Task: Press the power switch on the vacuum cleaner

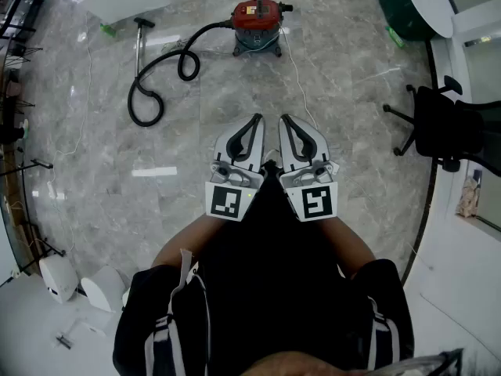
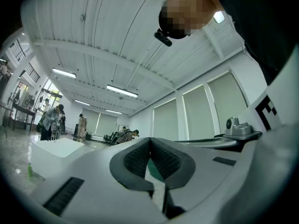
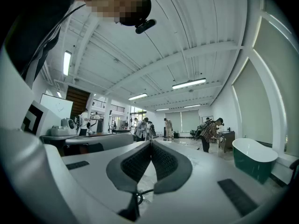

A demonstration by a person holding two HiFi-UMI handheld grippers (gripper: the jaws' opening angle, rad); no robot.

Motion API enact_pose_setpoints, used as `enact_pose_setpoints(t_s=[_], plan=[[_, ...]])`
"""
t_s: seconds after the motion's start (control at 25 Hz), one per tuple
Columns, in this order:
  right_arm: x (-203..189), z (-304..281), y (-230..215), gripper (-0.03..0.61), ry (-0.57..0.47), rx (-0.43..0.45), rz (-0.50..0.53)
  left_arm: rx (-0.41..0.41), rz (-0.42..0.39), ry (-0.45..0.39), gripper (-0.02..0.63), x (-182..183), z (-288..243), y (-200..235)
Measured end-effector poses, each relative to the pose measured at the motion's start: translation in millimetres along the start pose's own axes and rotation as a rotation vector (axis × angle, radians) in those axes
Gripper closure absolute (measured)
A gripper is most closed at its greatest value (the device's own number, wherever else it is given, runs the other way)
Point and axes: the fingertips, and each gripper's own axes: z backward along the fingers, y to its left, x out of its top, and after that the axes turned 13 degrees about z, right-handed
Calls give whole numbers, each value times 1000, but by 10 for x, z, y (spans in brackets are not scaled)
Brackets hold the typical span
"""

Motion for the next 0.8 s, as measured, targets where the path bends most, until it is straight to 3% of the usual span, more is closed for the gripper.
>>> enact_pose_setpoints(t_s=[0.4, 0.8], plan=[[39, 61, -29, 558, -38, 11, -41, 7, 29, 16, 594, -67, -10, 12], [-90, 60, -66, 558, -1, 21, -64, 65, 24, 3, 594, -58, 18, 111]])
